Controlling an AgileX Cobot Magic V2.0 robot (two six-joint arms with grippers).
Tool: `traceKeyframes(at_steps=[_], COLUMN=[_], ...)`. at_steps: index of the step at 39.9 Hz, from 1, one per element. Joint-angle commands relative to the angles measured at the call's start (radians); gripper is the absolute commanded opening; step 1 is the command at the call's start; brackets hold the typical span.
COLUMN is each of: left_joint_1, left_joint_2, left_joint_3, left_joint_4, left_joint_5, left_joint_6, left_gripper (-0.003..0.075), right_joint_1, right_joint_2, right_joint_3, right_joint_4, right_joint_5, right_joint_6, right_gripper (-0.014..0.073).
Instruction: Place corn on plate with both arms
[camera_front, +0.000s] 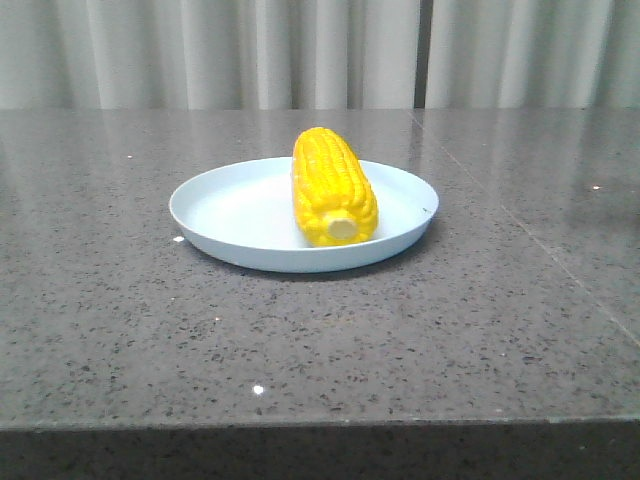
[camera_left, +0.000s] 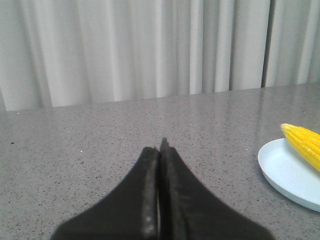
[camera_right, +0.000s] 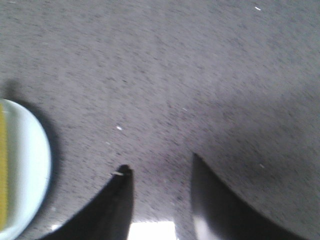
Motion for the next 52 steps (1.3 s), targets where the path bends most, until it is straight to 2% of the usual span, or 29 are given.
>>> traceKeyframes(at_steps=[1, 6, 13, 29, 35, 52], left_joint_1=[0.001, 0.001, 0.001, 0.001, 0.001, 0.001], left_joint_2=[0.006, 0.006, 0.006, 0.006, 0.006, 0.006], left_joint_3=[-0.025, -0.025, -0.025, -0.025, -0.025, -0.025], left_joint_4=[-0.004, -0.004, -0.004, -0.004, -0.004, -0.004], left_joint_5=[-0.082, -0.082, -0.082, -0.082, -0.082, -0.082], left_joint_6=[-0.003, -0.003, -0.003, -0.003, -0.003, -0.003], left_gripper=[-0.0020, -0.0020, -0.0020, -0.0020, -0.0020, -0.0020], right_joint_1=[-0.023, -0.023, -0.023, -0.023, -0.023, -0.023], right_joint_2=[-0.072, -0.173, -0.379, -0.867, -1.014, -1.063], right_joint_3=[0.034, 0.153, 0.373, 0.775, 0.861, 0.872], right_joint_4=[0.003, 0.003, -0.023, -0.197, -0.207, -0.207], right_joint_5=[-0.037, -0.052, -0.197, -0.528, -0.608, -0.613], right_joint_6=[-0.014, -0.014, -0.015, -0.015, -0.015, -0.015], right_gripper=[0.0125, 0.0013, -0.0125, -0.0120, -0.0120, -0.0120])
